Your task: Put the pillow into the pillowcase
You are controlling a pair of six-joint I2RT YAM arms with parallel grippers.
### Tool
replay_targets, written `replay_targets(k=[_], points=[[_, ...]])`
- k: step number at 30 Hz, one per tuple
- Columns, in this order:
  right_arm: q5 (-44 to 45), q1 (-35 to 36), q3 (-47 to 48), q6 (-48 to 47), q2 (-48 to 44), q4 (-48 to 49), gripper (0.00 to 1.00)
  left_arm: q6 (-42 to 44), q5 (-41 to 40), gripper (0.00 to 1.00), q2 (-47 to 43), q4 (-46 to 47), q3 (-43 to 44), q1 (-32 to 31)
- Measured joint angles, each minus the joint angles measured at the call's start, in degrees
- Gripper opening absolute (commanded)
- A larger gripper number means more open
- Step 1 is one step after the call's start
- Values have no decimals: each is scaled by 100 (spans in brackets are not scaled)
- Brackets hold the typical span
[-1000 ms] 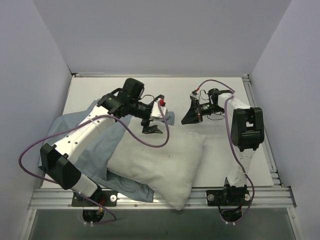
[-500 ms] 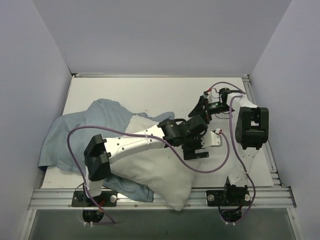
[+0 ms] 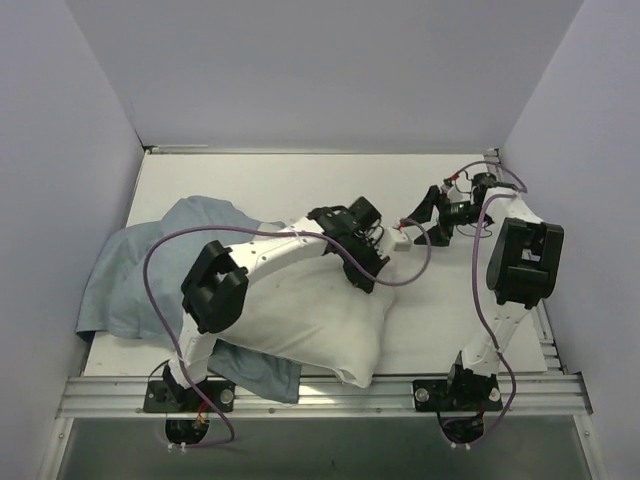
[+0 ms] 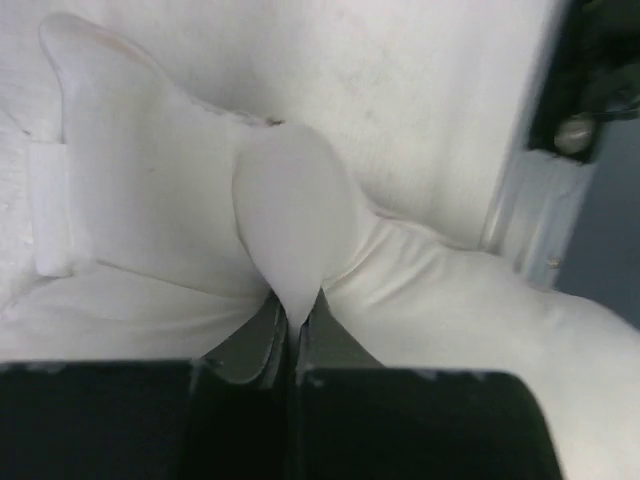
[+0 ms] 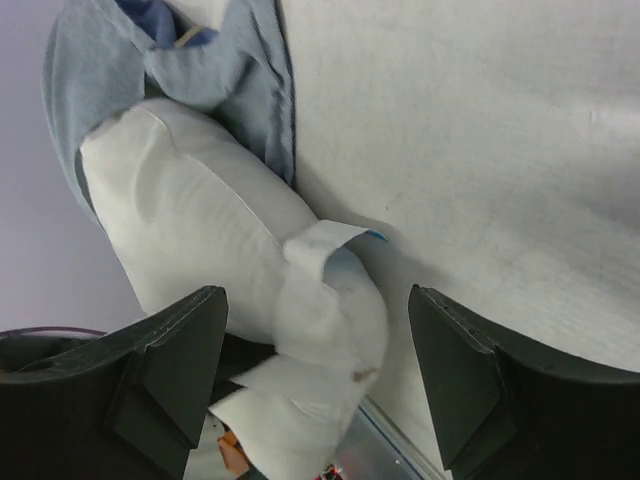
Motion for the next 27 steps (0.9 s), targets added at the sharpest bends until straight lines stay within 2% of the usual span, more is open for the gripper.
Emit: replay_targets(k=[2,4,6,10,16,18,22,27], points=[[22,33,-278,-9,-101,22,75,-155,1043,0,-240,304,-181,575],[63,70,-570,-9,-184,125,75,-691,1958,0,-754,1137,-763,1193],[96,129,-892,35,-267,275,76,-1816,2822,0,-1344,2507,-1329,1875],[136,496,-1497,260,-411,756,78,-3276,3731,0,-1821,4813,-1401,2669],[317,1585,-2046,1019,-439,1910,84,-4686,4579,0,-2017,7176,-1517,2671],[535,1897,-2050,1366,-398,2424,84,-4996,4721,0,-2039,7698,-1703,2647],[1130,2092,-1650,2181,-125,3467,85,-5423,4863,0,-2041,8319,-2033,2645],[2280,2074,-706,2437,350,3742,89,-5731,4986,0,-2041,8723,-2190,2645]])
